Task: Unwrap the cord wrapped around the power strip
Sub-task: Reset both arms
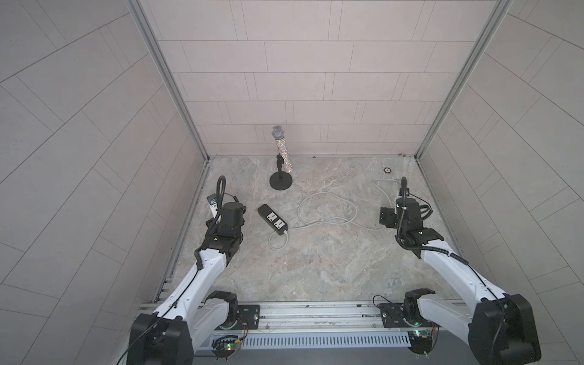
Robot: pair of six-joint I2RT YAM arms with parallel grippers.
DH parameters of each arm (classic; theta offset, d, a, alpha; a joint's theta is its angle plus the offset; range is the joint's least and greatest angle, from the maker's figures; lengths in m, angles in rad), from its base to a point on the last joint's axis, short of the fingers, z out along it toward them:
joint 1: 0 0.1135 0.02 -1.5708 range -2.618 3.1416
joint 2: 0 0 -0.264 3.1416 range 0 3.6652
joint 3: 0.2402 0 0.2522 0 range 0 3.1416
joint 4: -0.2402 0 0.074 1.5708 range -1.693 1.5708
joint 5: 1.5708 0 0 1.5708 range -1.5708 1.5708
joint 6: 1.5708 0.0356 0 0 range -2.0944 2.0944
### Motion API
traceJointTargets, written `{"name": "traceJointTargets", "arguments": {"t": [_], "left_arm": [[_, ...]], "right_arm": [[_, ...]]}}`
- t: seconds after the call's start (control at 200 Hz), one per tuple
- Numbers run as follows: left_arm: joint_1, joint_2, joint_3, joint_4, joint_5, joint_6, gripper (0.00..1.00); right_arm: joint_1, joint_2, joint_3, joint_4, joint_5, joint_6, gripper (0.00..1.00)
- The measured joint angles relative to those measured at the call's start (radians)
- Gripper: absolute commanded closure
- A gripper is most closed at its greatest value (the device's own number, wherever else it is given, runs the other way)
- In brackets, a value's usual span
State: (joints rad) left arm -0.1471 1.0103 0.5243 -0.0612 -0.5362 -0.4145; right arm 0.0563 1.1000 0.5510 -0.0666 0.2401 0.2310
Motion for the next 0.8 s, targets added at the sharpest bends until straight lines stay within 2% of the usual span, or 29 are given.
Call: {"name": "traceJointTargets", "arguments": {"t": [0.09,0.19,0.285,0.38,0.47,0.61,0.7,0.801], "left_arm": [[0.017,0.052,-0.061,0.107,0.008,0.066,0.26],[0.026,0.125,-0.112,0.247,0.016,0.118,0.25],[0.034,0.208,-0.159,0.415,0.038,0.158,0.22],[0.040,0.297,-0.185,0.566,0.077,0.200,0.19],[0.043,0.353,-0.168,0.623,0.124,0.245,0.18],[0.043,0.429,-0.134,0.743,0.189,0.325,0.16],[0.045,0.525,-0.136,0.870,0.212,0.360,0.16],[0.047,0.584,-0.140,0.905,0.224,0.376,0.16]], "right_arm": [[-0.068,0.114,-0.080,0.180,0.009,-0.030,0.00],[-0.071,0.263,-0.129,0.409,-0.004,-0.049,0.01],[-0.071,0.379,-0.105,0.536,-0.052,-0.071,0.00],[-0.070,0.426,-0.114,0.696,-0.099,-0.090,0.01],[-0.068,0.447,-0.181,0.877,-0.102,-0.093,0.01],[-0.068,0.453,-0.198,0.916,-0.100,-0.097,0.01],[-0.068,0.459,-0.204,0.981,-0.099,-0.097,0.01],[-0.066,0.460,-0.204,1.000,-0.097,-0.099,0.01]]}}
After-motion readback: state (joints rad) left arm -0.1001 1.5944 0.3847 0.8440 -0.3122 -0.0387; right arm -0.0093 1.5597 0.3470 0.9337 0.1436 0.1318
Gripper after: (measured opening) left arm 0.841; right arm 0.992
